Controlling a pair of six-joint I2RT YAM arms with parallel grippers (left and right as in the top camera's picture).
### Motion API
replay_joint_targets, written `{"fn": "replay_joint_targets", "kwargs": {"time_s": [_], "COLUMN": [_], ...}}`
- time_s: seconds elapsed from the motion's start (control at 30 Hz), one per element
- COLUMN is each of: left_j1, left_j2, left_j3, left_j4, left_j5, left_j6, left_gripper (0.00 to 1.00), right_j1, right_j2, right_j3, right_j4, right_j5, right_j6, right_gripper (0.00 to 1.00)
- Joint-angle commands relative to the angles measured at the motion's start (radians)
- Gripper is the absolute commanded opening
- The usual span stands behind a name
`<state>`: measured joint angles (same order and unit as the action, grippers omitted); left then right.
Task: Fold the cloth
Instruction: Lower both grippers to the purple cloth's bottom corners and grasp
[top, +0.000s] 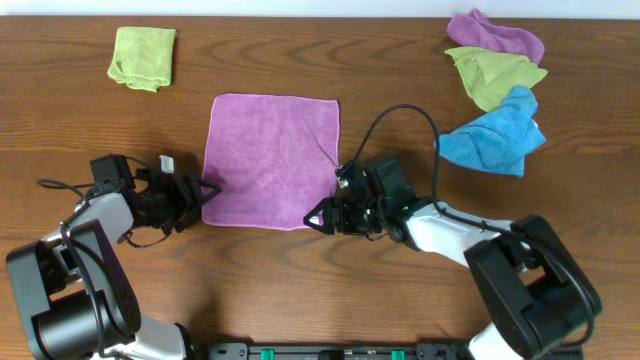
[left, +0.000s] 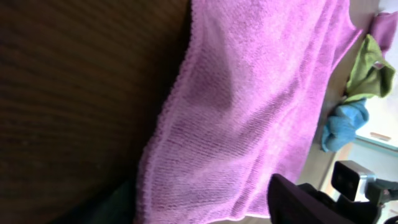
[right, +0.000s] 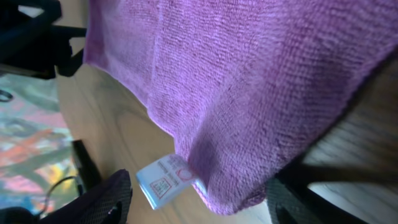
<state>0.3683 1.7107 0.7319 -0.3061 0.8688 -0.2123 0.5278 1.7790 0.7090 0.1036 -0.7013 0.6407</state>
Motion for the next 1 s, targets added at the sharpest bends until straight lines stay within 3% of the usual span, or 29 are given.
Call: {"fn": "replay_joint_targets", "kwargs": {"time_s": [0.0,0.07,0.43,0.53,0.67,0.8,0.83,0.9,0.93,0.97], "left_j1": [-0.002,-0.002,-0.002,-0.002,-0.002,-0.002,-0.002,-0.002,-0.002,-0.002], "left_j2": [0.023,0.023,0.023,0.023,0.023,0.023,0.023,0.023,0.023,0.023], "left_j3": [0.002,0.002,0.002,0.002,0.002,0.002,0.002,0.002,0.002,0.002], "left_j4": [-0.003,-0.002,-0.002,-0.002,-0.003,-0.002,-0.003,-0.003,-0.002,-0.002], "left_j5": [-0.041,-0.041,-0.040,-0.037,-0.037,-0.037,-0.037,-0.037,-0.037,-0.037], "left_j6": [0.002,0.002,-0.005,-0.006,-0.006,-0.006,-0.006,-0.006,-0.006,-0.006], "left_gripper": [0.59,0.48,0.43,0.42,0.43,0.42,0.40,0.33,0.28,0.19], "right_j1": [0.004,-0.008,-0.142,-0.124,-0.085,-0.041,-0.036,-0.035,-0.036,-0.040], "right_j2": [0.064,0.064,0.061,0.061,0.061,0.061,0.061,0.061,0.061,0.061], "right_j3": [-0.029,-0.029,-0.028,-0.028,-0.029,-0.029,-0.029,-0.029,-0.029,-0.028], "right_j4": [-0.024,-0.028,-0.138,-0.129,-0.118,-0.094,-0.088,-0.089,-0.089,-0.089], "right_j5": [0.039,0.039,0.013,0.012,0.021,0.048,0.052,0.066,0.069,0.069], "right_j6": [0.039,0.039,0.035,0.035,0.035,0.036,0.040,0.054,0.055,0.055], "right_gripper": [0.67,0.59,0.40,0.43,0.62,0.59,0.55,0.36,0.14,0.01]}}
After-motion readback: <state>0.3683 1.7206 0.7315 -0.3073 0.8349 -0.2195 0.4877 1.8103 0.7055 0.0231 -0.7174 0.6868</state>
